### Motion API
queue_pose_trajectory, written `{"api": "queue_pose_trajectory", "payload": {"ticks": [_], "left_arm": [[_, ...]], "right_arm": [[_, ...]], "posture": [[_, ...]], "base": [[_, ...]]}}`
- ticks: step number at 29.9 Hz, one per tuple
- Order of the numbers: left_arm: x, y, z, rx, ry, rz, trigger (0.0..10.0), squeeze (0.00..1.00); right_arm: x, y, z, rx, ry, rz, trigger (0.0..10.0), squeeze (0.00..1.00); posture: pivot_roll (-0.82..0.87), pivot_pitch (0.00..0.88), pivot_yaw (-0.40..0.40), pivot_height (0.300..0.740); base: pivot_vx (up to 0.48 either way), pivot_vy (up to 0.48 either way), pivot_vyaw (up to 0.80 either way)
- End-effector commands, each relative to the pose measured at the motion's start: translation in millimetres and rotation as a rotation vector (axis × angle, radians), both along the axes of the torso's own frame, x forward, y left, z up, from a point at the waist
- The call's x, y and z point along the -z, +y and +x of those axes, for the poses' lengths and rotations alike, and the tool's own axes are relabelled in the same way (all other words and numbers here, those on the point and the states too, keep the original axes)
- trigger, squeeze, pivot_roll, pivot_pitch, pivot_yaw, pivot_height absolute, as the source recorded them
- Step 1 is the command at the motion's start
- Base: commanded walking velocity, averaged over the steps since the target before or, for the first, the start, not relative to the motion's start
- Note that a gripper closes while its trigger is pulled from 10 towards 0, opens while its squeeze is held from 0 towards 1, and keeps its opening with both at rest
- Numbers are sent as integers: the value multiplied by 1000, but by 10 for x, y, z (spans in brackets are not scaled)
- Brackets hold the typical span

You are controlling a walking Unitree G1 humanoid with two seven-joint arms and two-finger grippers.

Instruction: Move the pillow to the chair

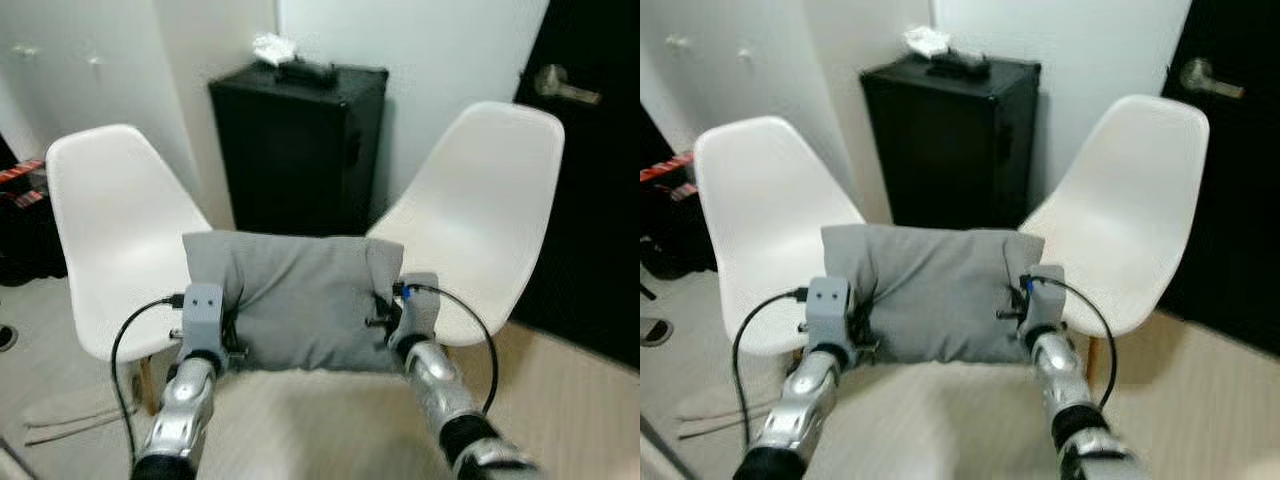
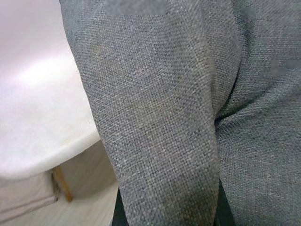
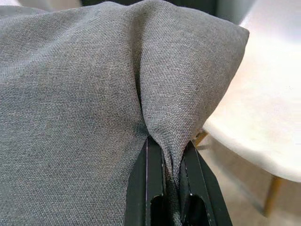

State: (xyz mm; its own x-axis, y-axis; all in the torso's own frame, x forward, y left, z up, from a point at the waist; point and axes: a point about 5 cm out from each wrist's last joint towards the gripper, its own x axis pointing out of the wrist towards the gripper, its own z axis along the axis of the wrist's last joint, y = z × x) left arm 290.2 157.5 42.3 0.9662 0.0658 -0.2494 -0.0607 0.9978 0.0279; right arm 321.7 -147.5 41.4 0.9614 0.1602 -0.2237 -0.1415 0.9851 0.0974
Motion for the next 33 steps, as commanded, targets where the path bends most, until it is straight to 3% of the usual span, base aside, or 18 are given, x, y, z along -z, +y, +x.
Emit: {"api": "queue_pose_trajectory", "payload": {"ticks": [1, 22, 27, 33], "left_arm": [[-100, -7, 52, -4, -57, -10, 10000, 0], [-148, 37, 85, -31, -81, -18, 10000, 0], [-157, 21, 104, -11, -85, -22, 10000, 0], [-213, 23, 137, -10, -110, -45, 10000, 0]], "right_arm": [[-33, 41, 18, -16, -18, -4, 10000, 0], [-36, 35, 27, -20, -17, -45, 10000, 0], [-36, 31, 35, -5, -9, 11, 10000, 0], [-101, 46, 78, -49, -36, -13, 10000, 0]], "posture": [[-13, 0, 33, 740], [-6, 0, 18, 740], [-7, 0, 21, 740], [-2, 0, 15, 740]], "base": [[0, 0, -800], [0, 0, -800], [0, 0, -800], [0, 0, 0]]}}
